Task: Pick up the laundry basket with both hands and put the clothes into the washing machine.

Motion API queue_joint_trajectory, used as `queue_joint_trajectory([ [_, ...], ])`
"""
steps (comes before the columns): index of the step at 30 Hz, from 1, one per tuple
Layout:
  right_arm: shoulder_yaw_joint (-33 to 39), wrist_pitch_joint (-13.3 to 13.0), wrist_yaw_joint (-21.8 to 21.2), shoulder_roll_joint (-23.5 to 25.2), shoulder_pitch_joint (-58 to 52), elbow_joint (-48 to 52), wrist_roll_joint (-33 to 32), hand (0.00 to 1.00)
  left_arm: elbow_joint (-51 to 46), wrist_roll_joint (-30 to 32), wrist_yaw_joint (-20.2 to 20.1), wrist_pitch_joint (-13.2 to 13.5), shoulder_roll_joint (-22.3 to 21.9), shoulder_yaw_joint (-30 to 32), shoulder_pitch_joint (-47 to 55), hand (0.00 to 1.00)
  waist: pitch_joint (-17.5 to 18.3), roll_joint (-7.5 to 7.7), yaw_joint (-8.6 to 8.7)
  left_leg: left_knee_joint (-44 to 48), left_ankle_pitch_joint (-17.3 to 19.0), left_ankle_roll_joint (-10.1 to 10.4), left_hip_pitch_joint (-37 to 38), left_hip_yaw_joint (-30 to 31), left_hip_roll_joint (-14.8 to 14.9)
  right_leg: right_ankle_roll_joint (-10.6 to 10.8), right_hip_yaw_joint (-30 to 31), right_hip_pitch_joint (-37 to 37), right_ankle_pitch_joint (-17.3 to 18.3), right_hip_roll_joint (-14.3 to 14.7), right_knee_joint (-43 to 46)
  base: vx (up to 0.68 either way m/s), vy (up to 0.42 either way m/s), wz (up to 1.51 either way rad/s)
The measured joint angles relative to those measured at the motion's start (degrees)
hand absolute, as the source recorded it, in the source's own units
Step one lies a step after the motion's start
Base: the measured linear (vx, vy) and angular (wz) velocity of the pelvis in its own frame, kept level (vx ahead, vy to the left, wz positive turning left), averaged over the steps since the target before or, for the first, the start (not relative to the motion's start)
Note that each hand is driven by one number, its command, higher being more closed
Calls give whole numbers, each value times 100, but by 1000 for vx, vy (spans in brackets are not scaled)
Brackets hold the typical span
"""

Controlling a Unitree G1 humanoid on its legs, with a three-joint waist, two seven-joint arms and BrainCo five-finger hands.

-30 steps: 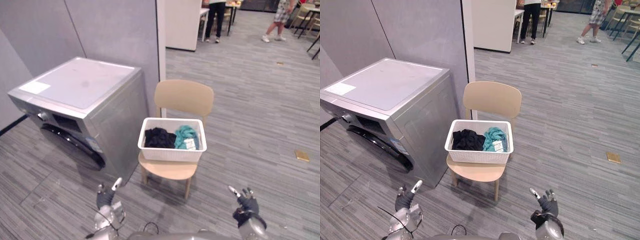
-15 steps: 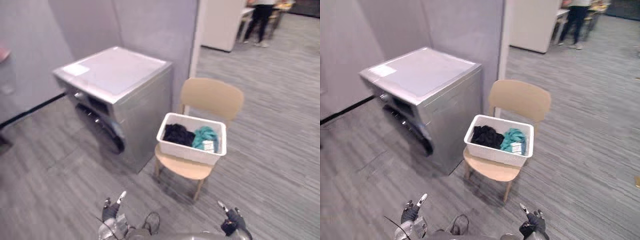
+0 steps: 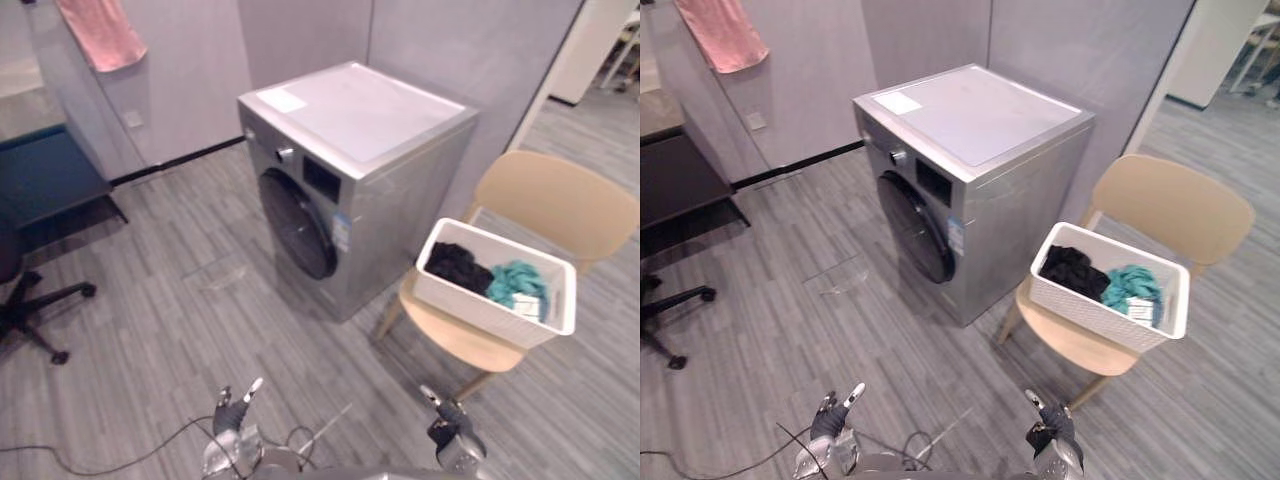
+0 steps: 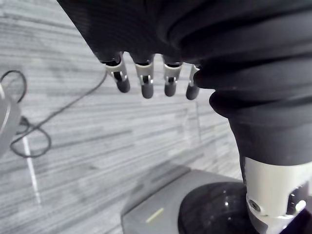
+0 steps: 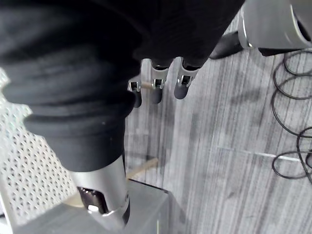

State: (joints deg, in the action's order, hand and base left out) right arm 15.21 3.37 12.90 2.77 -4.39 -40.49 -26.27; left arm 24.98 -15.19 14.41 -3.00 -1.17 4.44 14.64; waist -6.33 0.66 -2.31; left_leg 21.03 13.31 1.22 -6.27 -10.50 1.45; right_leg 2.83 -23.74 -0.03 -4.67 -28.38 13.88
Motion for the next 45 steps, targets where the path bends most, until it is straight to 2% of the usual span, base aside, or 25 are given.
queue_joint_trajectory([
  [1, -17, 10, -2, 3, 13, 15, 0, 0, -2, 9, -25, 20, -3, -52, -63, 0, -2, -99, 104, -29, -20, -60, 26, 169, -48, -278, 601, 267, 184, 102, 493, 100, 213, 70],
  [2, -61, 39, -13, 84, -27, 91, -3, 0, -2, 42, -40, 52, 84, -32, -101, 0, 2, -103, 159, -111, -93, -176, 72, 335, -57, 76, 1462, 432, 608, 529, 1017, 116, 169, 73],
  [5, -294, 32, -64, 126, -190, 439, -52, 0, -2, 249, -65, 68, 152, -33, -37, 0, 3, 73, 158, -496, -202, -225, 411, 524, -141, 404, 2464, 661, 1686, 1524, 1916, 106, 18, 48],
  [6, -287, 8, -61, 125, -245, 597, -97, 0, -2, 254, -73, 65, 96, -42, -25, 0, 35, 144, 153, -551, -209, -217, 476, 554, -145, 407, 2512, 710, 1889, 1785, 1973, 116, -70, 30],
  [8, -283, -106, -60, 126, -226, 891, -234, 0, 3, 381, -87, 35, -68, -63, -58, 0, 43, 172, 142, -682, -115, -187, 609, 582, -44, 174, 2215, 1001, 2149, 2237, 1849, 135, -139, -4],
  [10, -281, -112, -54, 125, -244, 1033, -268, 0, 3, 448, -97, 8, -99, -165, -139, 0, 34, 96, 150, -682, -38, -84, 612, 614, 151, 117, 2081, 1291, 2146, 2595, 1786, 146, -193, -2],
  [11, -281, -119, -34, 128, -294, 1087, -275, 0, 3, 462, -146, -28, -99, -254, -250, 0, 33, 81, 193, -665, 16, 11, 591, 747, 241, -60, 2095, 1356, 1994, 2796, 1559, 160, -198, 48],
  [12, -268, -130, -22, 139, -387, 1143, -288, 0, 1, 465, -194, -35, -93, -308, -324, 0, 43, 101, 260, -624, 78, 113, 563, 918, 259, -249, 2011, 1257, 1787, 2820, 1488, 300, -303, 78],
  [17, -291, -226, 38, 120, -519, 1515, -375, 0, -109, 443, -317, -43, -204, -719, -403, 0, 13, -162, 429, -22, 67, 188, 684, 1006, 471, -558, 1492, 696, 2032, 2911, 1300, 304, -228, 43],
  [20, -364, -234, 44, 115, -506, 1651, -419, 0, -430, 377, -334, -20, -212, -652, -306, 0, -65, -244, 349, 2428, -474, 282, -372, 1062, 582, -691, 1533, 235, 2111, 3047, 955, 223, -100, -12],
  [21, -461, -232, 48, 74, -511, 1704, -424, 0, -453, 357, -349, -18, -227, -601, -196, 0, -137, -286, 157, 3647, -450, 239, -892, 1085, 642, -745, 1772, 20, 2144, 3097, 892, 184, 8, -65],
  [23, -593, -221, 69, 52, -498, 1710, -422, 0, -454, 353, -386, -31, -227, -598, -31, 0, -158, -251, 96, 3981, -356, 97, -1338, 986, 651, -745, 2024, -194, 2143, 3028, 733, 205, 44, -73],
  [25, -743, -177, 80, 23, -475, 1771, -411, 0, -454, 339, -403, -42, -226, -591, 26, 0, -216, -145, 44, 3232, -295, -8, -1529, 802, 830, -725, 2258, -364, 2133, 2898, 594, 250, 70, -68],
  [27, -743, -166, 96, 36, -476, 1909, -393, 0, -470, 319, -419, -40, -224, -615, 31, 0, -239, -51, -10, 1853, -327, -24, -1458, 719, 992, -519, 2441, -446, 2182, 2748, 553, 317, 132, -68],
  [28, -745, -166, 118, 8, -414, 1986, -332, 0, -483, 289, -401, -38, -225, -606, 53, 0, -237, -27, -19, 672, -414, 110, -1305, 913, 1032, -348, 2685, -486, 2277, 2681, 570, 314, 189, -69],
  [29, -744, -167, 144, 1, -340, 1988, -285, 0, -487, 285, -381, -38, -225, -607, 80, 0, -219, -40, -40, 185, -527, 288, -1164, 1058, 1036, -217, 2839, -486, 2352, 2663, 600, 324, 229, -83],
  [30, -745, -168, 157, 3, -304, 1987, -251, 0, -488, 285, -365, -37, -225, -608, 108, 0, -201, -54, -62, -4, -625, 406, -1107, 1105, 1070, -110, 2951, -492, 2413, 2650, 614, 279, 276, -81],
  [31, -738, -164, 173, 1, -263, 1987, -185, 0, -488, 288, -334, -39, -225, -633, 183, 0, -144, -121, -81, -154, -996, 410, -1016, 1113, 1104, 30, 3125, -532, 2496, 2643, 609, 381, 420, -89],
  [32, -715, -159, 175, -10, -255, 1968, -48, 0, -481, 300, -324, -40, -260, -668, 278, 0, -24, -240, -68, -242, -1272, 631, -881, 993, 1136, 207, 3298, -597, 2598, 2617, 588, 460, 538, -64],
  [33, -707, -67, 182, 64, -253, 1926, 18, 0, -456, 317, -303, -49, -204, -596, 244, 0, 64, 45, 0, -271, -1133, 780, -800, 833, 886, 311, 3397, -582, 2651, 2292, 597, 370, 461, -40],
  [35, -821, 22, 170, 117, -179, 1907, 114, 0, -471, 371, -318, -17, -34, -644, 188, 0, 107, 313, -12, -481, -1088, 652, -636, 593, 645, 493, 3590, -552, 2324, 2029, 486, 301, 390, -27],
  [36, -874, 45, 135, 119, -96, 1888, 161, 0, -474, 412, -322, -16, 37, -677, 189, 0, 107, 287, 2, -570, -1045, 565, -520, 552, 639, 541, 3712, -520, 1998, 2030, 494, 273, 358, -37],
  [37, -882, 48, 113, 120, -60, 1872, 171, 0, -471, 454, -318, -17, 63, -672, 191, 0, 103, 204, -1, -633, -1047, 538, -484, 546, 649, 612, 3783, -454, 1983, 2014, 518, 221, 309, -36],
  [42, -934, 51, 62, 24, 300, 1875, 458, 0, -317, 628, -299, -12, 252, -653, -83, 0, 190, 206, 12, -932, -1115, 444, -417, 444, 531, 483, 3755, -60, 1758, 2019, -300, 64, 102, -12],
  [45, -1032, 55, -41, -217, 277, 1877, 621, 0, -13, 630, -261, -11, 223, -642, -171, 0, 209, -46, 9, -1464, -1484, 503, -424, 475, 538, 476, 3636, 119, 1744, 2071, -378, -51, -68, 3],
])
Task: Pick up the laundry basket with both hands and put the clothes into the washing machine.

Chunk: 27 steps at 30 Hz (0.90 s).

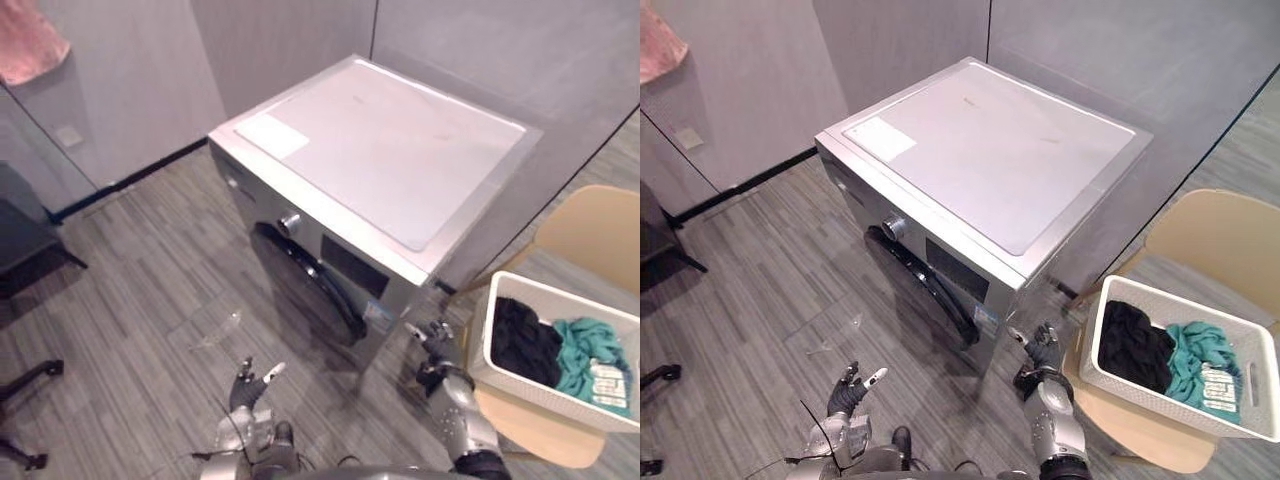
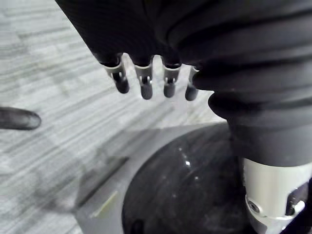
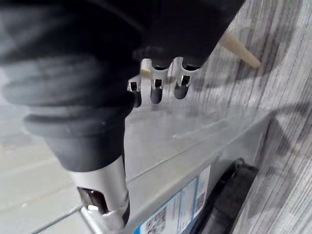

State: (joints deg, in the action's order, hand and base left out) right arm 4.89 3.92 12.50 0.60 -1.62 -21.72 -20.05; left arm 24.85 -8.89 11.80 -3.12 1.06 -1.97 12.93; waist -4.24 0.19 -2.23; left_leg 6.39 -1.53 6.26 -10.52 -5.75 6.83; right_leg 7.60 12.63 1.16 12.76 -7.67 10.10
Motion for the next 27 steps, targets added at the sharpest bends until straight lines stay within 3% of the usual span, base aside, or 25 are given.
queue_joint_trajectory([
  [4, -343, 53, -90, -252, -38, -4, 127, 0, 298, 3, 82, -15, -42, -5, -80, 0, -11, -85, 37, -629, -450, 85, -28, 136, 83, -52, -91, 273, -68, 157, 29, -94, -59, 8],
  [8, -958, 97, -280, -276, -29, -3, 256, 0, 512, 4, 99, -16, -25, 1, -141, 0, -94, 27, -9, -835, -662, 37, -183, 224, 64, 4, -172, 442, -190, 169, -44, -121, -9, 11],
  [12, -1509, 106, -363, -99, 71, -120, 190, 0, 551, 2, 165, -25, -6, 42, -178, 0, -231, 40, -30, -1027, -838, -22, -314, 260, -34, 105, -251, 521, -362, 53, -263, -92, 36, 10],
  [20, -2288, 113, -556, 11, 243, -463, 26, 0, 551, 2, 375, -26, 40, 168, -221, 0, -562, 100, -51, -1160, -948, -89, -379, 252, -157, 188, -290, 634, -440, -59, -352, -89, 34, 3],
  [27, -2835, 130, -726, -100, 419, -530, -10, 0, 549, 4, 492, -17, 34, 154, -441, 0, -683, 117, -170, -1073, -986, -93, -479, 261, -165, 202, -262, 725, -456, -55, -322, 13, -25, -3],
])
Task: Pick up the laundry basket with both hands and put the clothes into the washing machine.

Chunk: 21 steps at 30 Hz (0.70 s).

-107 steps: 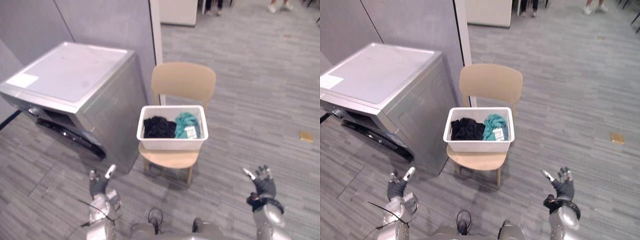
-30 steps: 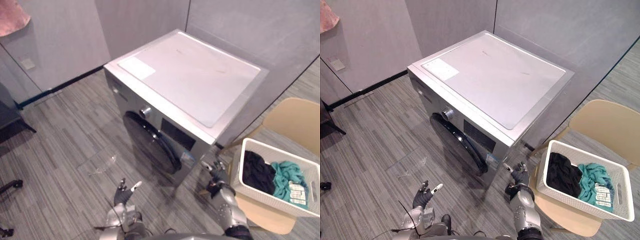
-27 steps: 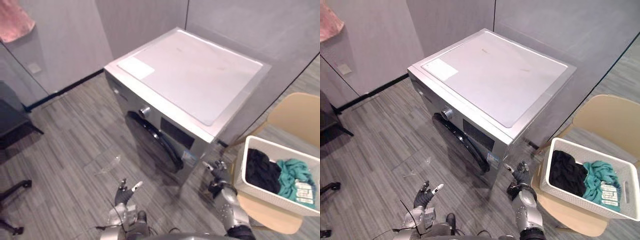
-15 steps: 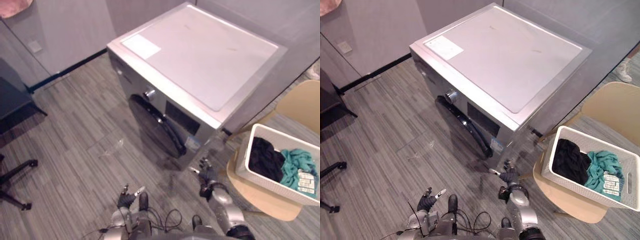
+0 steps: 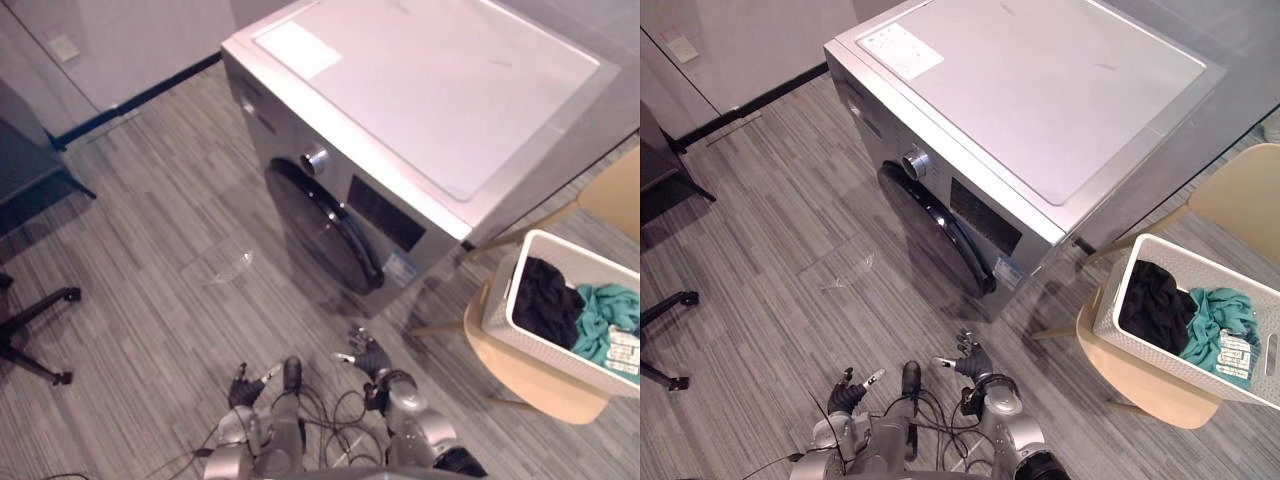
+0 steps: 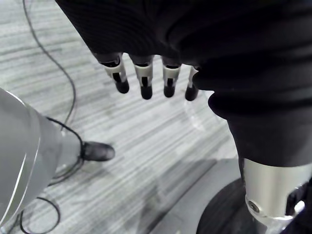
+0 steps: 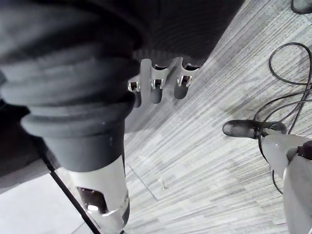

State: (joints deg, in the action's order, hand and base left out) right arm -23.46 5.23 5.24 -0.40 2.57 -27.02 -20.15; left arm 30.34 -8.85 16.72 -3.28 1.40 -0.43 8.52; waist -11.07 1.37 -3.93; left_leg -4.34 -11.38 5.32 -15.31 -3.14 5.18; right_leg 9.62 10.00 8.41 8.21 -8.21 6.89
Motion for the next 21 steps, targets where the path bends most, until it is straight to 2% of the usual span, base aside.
queue_joint_trajectory([
  [4, 178, -6, 201, -23, 686, 71, 59, 0, -65, -2, 19, 15, 0, -9, -109, 0, -168, -3, 1, 44, 0, -1, -52, 14, -3, 0, 0, 12, 0, 0, 15, 4, -9, 0],
  [10, 1329, -35, 807, -299, 1770, 586, 287, 0, -200, -9, 108, 17, 3, -7, -122, 0, -398, -13, -13, 72, -1, -3, -171, 76, -20, 5, -46, 113, 4, -1, 92, -7, -10, 3],
  [15, 1430, 42, 911, -458, 1891, 904, 565, 0, -502, -17, 104, 25, 1, 16, -114, 0, -598, -110, -36, 87, -44, -55, -298, 142, -28, 5, -90, 235, 4, 0, 153, -27, -19, 6],
  [21, 1498, 121, 1094, -456, 1956, 1367, 971, 0, -557, -18, 104, 79, 1, 61, -118, 0, -730, -128, -30, 31, -97, -53, -470, 158, -23, 52, -112, 447, -23, -8, 199, -57, -13, 3],
])
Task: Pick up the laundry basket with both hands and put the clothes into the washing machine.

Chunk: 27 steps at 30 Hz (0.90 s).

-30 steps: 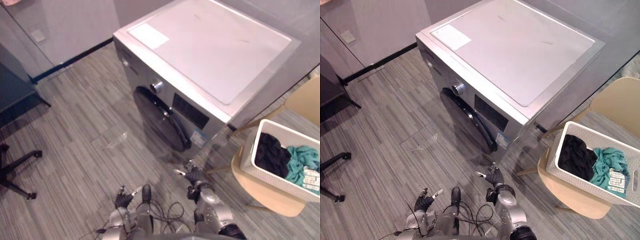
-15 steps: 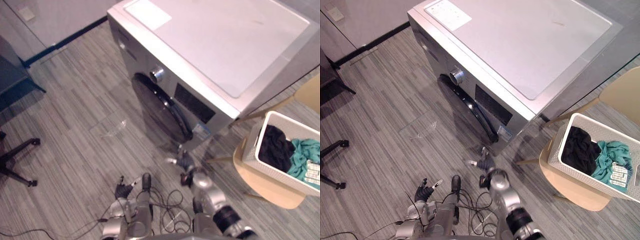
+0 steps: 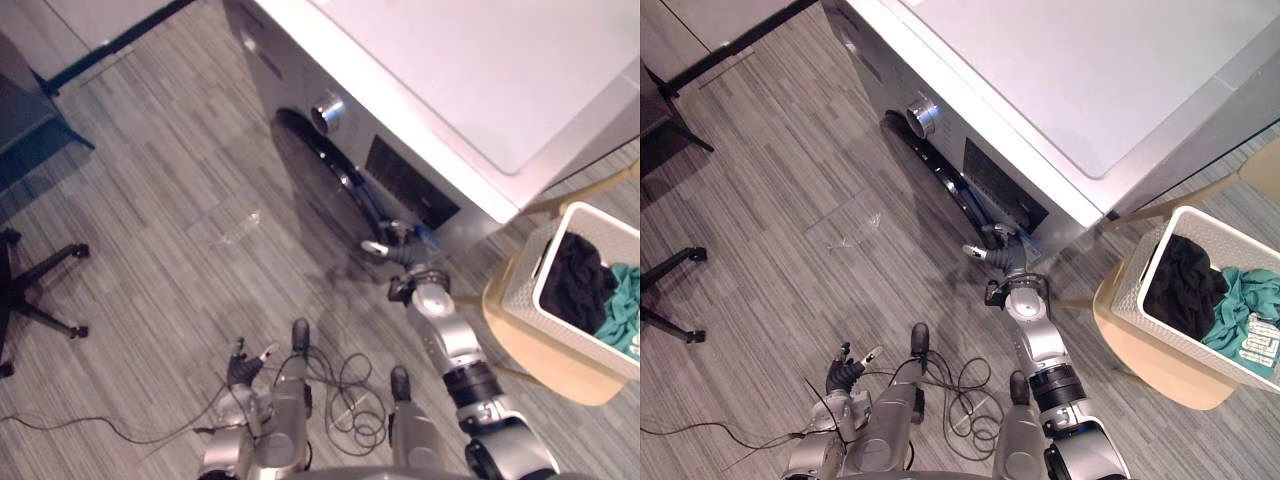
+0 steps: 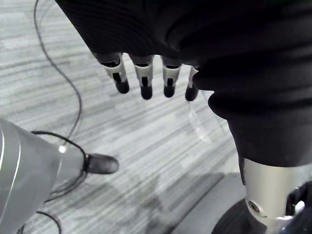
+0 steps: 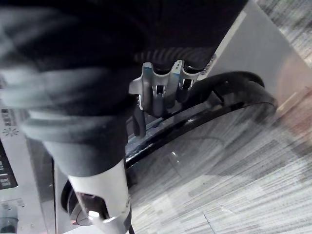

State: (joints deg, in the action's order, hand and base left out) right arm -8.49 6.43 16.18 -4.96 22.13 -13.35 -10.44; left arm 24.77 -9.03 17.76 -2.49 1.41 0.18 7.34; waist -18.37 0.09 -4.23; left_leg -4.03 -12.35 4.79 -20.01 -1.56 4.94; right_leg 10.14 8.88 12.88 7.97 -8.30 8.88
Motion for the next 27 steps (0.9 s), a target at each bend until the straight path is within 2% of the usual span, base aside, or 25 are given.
queue_joint_trajectory([
  [6, 126, 24, 19, 0, 281, -53, 167, 0, -100, 2, 2, -1, 3, 19, 20, 0, -147, -28, -6, 6, -20, -11, -147, 21, -46, 46, -48, 148, -26, -49, 7, -33, -11, 3],
  [10, 130, 68, 137, -49, 1403, -1491, 145, 0, -467, -24, -2, 68, 23, -24, 16, 0, -368, -111, 2, 0, -115, -26, -271, 146, -49, 75, -97, 240, -92, -32, 15, -44, -9, 7],
  [11, 245, 146, 143, -126, 2169, -2327, 111, 0, -629, -52, -5, 128, 20, -136, -5, 0, -509, -258, -80, -2, -111, -31, -377, 242, -51, 82, -155, 255, -173, -17, -6, -92, 1, 12],
  [12, 382, 137, 130, -161, 2425, -2506, 64, 0, -677, -57, -6, 161, 23, -199, -16, 0, -580, -328, -143, -1, -111, -31, -427, 288, -53, 82, -188, 278, -199, -11, -19, -140, 0, 18],
  [13, 393, 85, -102, -208, 2614, -2441, -67, 0, -730, -163, 5, 200, 60, -191, 77, 0, -672, -347, -129, -3, -111, -31, -487, 330, -37, 86, -240, 343, -218, 8, -9, -110, -4, 9],
  [15, 617, 39, -116, -225, 2946, -2933, -216, 0, -631, -275, 7, 180, 179, -248, 64, 0, -711, -398, -139, 14, -105, -22, -562, 471, 0, 75, -399, 356, -260, 41, -10, -110, -18, 10],
  [16, 706, 22, -116, -223, 3017, -3039, -282, 0, -641, -283, 8, 194, 191, -274, 59, 0, -722, -427, -141, 10, -64, 32, -592, 523, 7, 65, -472, 358, -297, 46, -29, -117, -14, 33],
  [17, 990, -61, -55, -204, 3110, -3142, -324, 0, -628, -342, 9, 210, 253, -386, -23, 0, -726, -426, -133, -4, 368, 598, -740, 491, -74, -21, -559, 364, -346, -65, -222, -150, 80, 50],
  [18, 1270, -145, -1, -220, 3212, -3192, -356, 0, -618, -394, 8, 226, 262, -445, -181, 0, -780, -165, -121, 1655, 254, -26, -1333, 598, -422, -17, -647, 483, -377, -448, -441, -152, 122, 33],
  [19, 1319, -171, 64, -234, 3247, -3176, -359, 0, -593, -399, 11, 224, 202, -450, -227, 0, -841, -134, -198, 2804, 585, -244, -1607, 656, -494, 41, -681, 528, -417, -493, -457, -119, 140, -40],
  [20, 1300, -153, 301, -241, 3249, -3116, -369, 0, -555, -432, 12, 224, -11, -460, -198, 0, -845, -492, -444, 3100, 1517, -71, -1500, 635, -279, 135, -704, 534, -444, -331, -495, -81, 97, -75],
  [21, 1323, -147, 438, -280, 3262, -3076, -369, 0, -556, -433, 11, 235, -117, -464, -212, 0, -878, -710, -497, 2890, 1950, -189, -1316, 742, -182, 231, -745, 533, -575, -268, -441, -135, 149, -15],
  [23, 1512, -401, 741, -392, 3099, -2754, -358, 0, -484, -431, 21, 297, 16, -468, -394, 0, -938, -592, -451, 2063, 1741, 171, -1276, 743, -355, 186, -752, 635, -619, -402, -500, -97, 103, 85],
  [24, 1502, -395, 741, -390, 3010, -2653, -360, 0, -450, -436, 32, 268, 96, -436, -395, 0, -940, -521, -448, 2070, 1631, 156, -1256, 706, -416, 180, -741, 612, -611, -513, -580, 28, -48, 39],
  [25, 1178, -367, 741, -372, 2766, -2403, -361, 0, -427, -438, 116, 243, 65, -415, -279, 0, -932, -586, -627, 2107, 1530, 47, -1215, 815, -277, 188, -911, 582, -703, -353, -579, 25, -54, 11],
  [27, 809, -313, 735, -312, 2528, -2125, -363, 0, -450, -439, 141, 228, 71, -414, -278, 0, -931, -586, -647, 1922, 1439, 111, -1167, 844, -251, 122, -1027, 524, -793, -350, -613, 2, -66, 26],
])
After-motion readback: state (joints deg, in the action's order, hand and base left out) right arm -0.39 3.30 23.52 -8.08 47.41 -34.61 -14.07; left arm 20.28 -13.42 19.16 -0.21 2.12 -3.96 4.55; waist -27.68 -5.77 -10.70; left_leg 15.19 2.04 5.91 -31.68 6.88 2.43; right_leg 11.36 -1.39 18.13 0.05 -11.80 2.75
